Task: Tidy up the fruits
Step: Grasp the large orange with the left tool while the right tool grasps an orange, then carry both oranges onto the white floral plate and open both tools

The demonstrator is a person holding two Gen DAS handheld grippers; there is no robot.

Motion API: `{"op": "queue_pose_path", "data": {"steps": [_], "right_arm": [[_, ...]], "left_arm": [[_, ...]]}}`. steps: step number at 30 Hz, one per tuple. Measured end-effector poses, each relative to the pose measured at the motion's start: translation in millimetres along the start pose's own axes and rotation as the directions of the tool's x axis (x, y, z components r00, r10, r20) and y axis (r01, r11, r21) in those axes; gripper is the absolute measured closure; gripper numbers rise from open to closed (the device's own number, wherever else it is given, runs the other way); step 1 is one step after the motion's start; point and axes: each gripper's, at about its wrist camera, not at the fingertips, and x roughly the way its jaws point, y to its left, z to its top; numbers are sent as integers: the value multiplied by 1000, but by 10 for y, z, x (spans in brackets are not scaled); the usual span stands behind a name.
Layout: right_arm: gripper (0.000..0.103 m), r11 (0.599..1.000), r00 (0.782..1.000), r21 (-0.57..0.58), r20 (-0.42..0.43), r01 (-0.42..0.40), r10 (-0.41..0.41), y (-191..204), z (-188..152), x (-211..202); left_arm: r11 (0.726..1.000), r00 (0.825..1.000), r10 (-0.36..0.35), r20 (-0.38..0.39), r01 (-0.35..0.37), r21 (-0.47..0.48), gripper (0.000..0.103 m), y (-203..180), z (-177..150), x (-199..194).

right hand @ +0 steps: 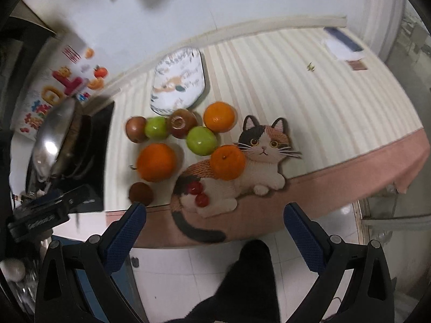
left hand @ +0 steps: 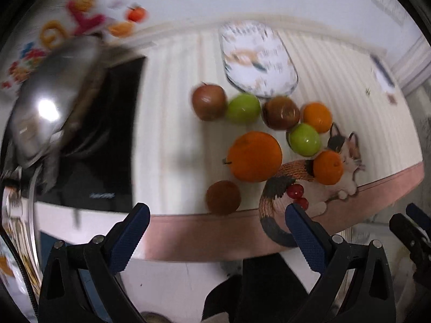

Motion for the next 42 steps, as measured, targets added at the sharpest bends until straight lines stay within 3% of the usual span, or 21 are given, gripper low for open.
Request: {"op": "queue_pose_path", "data": {"steps": [4, 8, 12, 18, 20, 23, 29, 32, 35, 42], "right_arm": [[0, 1000, 995, -9, -101, -17, 16, -145, 248, 537], [0, 999, 981, 17, -188, -45, 47, -288, 466, 1014], [0, 996, 963, 40, -254, -77, 85, -355, 580, 1305], [0, 992, 930, 55, -344, -118, 129, -349, 706, 1664], [0, 991, 924, 54, -358, -123, 134, -336, 735, 1733], [1, 991, 913, 54, -386, -119, 131, -313, 764, 1848], [4, 992, 889, 56, -439, -116, 129, -245, 703, 2033], [11, 994, 888, 48, -446, -100, 111, -177, 689, 2108], [35, 996, 886, 49, -453, -80, 94, -156, 656, 2176], [37, 995, 896, 68, -433, -70, 92, -150, 613, 2143]], "left_arm": [[997, 989, -63, -134, 56, -58, 0, -55, 309, 500], [986, 970, -112, -216, 81, -146, 1, -45, 516, 821], [964, 947, -176, -268, 110, -243, 1, -21, 654, 1084], [954, 921, -195, -338, 99, -282, 1, -85, 687, 1390], [955, 926, -174, -335, 76, -286, 11, -78, 684, 1419], [953, 938, -169, -303, 77, -293, 16, -120, 680, 1418], [979, 958, -81, -276, 26, -200, 17, -286, 655, 1348], [982, 957, -80, -277, 27, -189, 18, -304, 594, 1338], [984, 960, -75, -271, 27, -178, 18, -305, 549, 1289], [988, 965, -92, -247, 56, -147, 18, -372, 507, 1040]]}}
